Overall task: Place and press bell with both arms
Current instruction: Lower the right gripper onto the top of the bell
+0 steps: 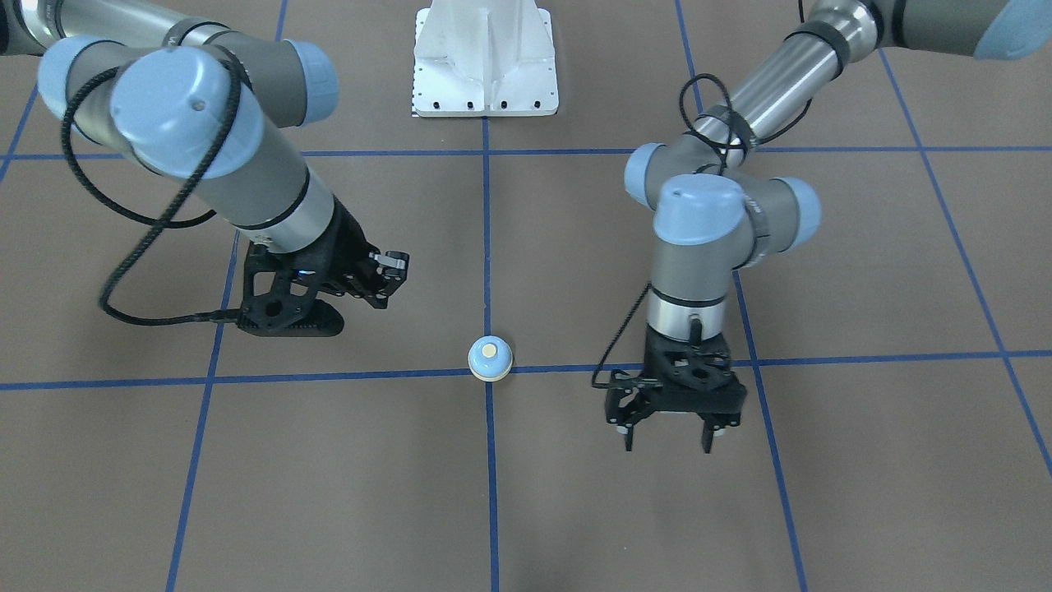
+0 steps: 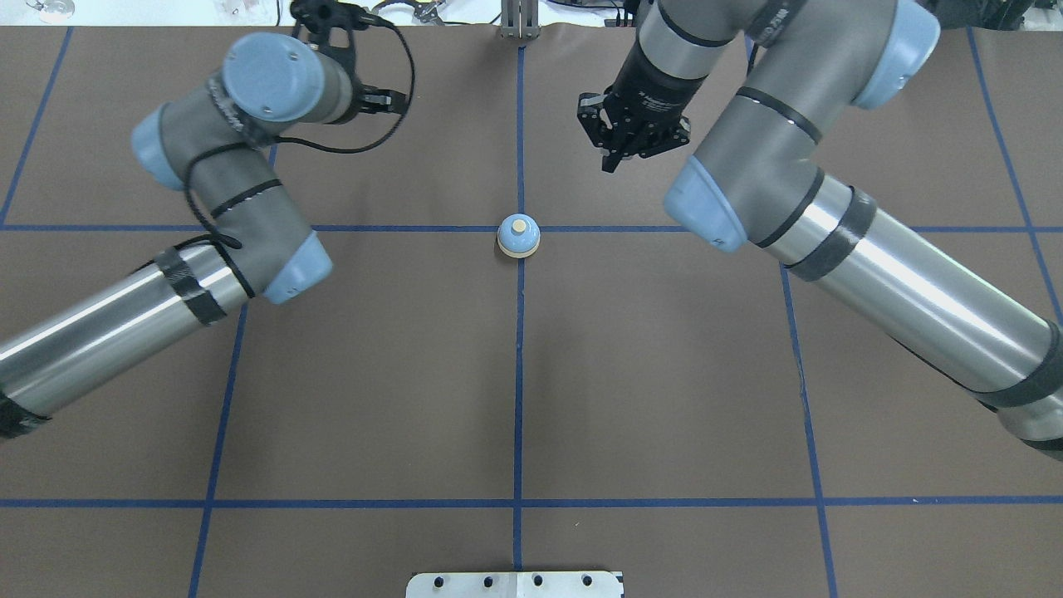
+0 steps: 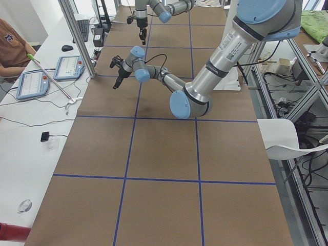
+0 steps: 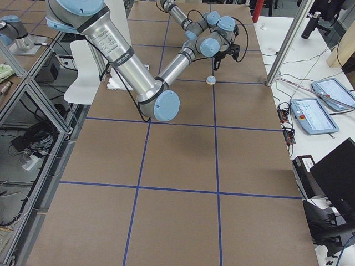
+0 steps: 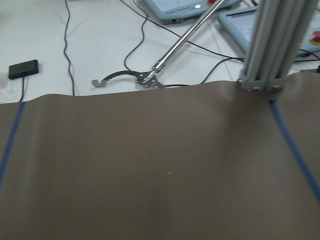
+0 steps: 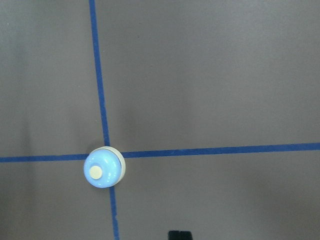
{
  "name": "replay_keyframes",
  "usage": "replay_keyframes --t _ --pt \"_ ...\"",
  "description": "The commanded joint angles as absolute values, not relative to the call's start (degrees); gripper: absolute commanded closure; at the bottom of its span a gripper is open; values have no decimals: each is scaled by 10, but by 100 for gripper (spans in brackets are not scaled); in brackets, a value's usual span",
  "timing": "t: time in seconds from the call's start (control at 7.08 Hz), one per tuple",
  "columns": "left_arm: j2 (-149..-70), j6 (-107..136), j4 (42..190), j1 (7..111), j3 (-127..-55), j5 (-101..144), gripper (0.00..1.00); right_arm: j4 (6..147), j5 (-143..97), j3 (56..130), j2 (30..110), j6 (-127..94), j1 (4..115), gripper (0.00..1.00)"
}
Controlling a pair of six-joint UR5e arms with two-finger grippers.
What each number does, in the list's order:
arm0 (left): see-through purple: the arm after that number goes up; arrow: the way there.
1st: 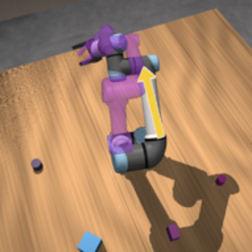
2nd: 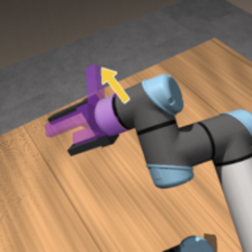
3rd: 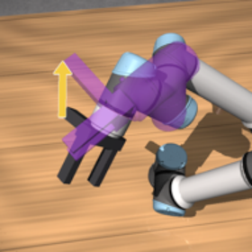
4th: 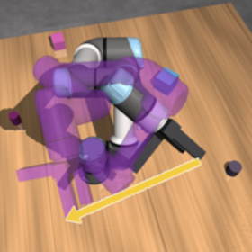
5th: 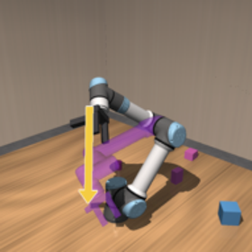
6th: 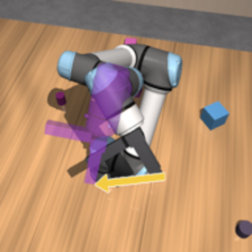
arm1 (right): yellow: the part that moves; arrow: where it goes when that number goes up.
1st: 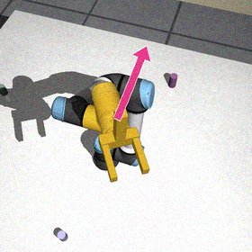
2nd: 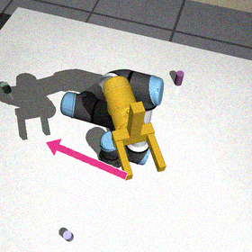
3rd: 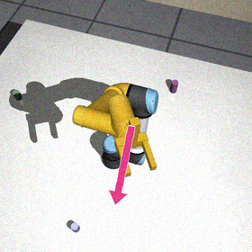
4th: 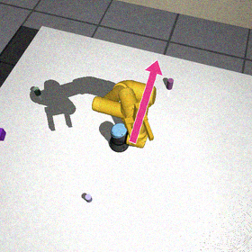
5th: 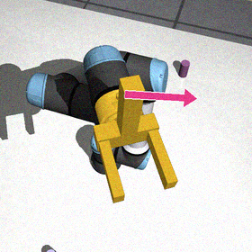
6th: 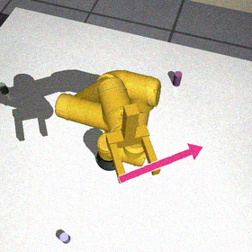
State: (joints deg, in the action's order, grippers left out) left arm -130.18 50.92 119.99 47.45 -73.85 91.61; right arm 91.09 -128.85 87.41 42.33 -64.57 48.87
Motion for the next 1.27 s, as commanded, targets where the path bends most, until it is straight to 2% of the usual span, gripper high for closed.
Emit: replay_keyframes --t 0.0,0.42,1.13 --pt "-1196 442 1192 520 -815 987 0 911 -1238 793 349 -654 448 100" --pt "-1098 393 1191 555 -894 1031 0 908 -1190 691 292 -648 409 100" --pt "-1084 393 1191 555 -908 1030 0 845 -1151 617 288 -643 381 100"
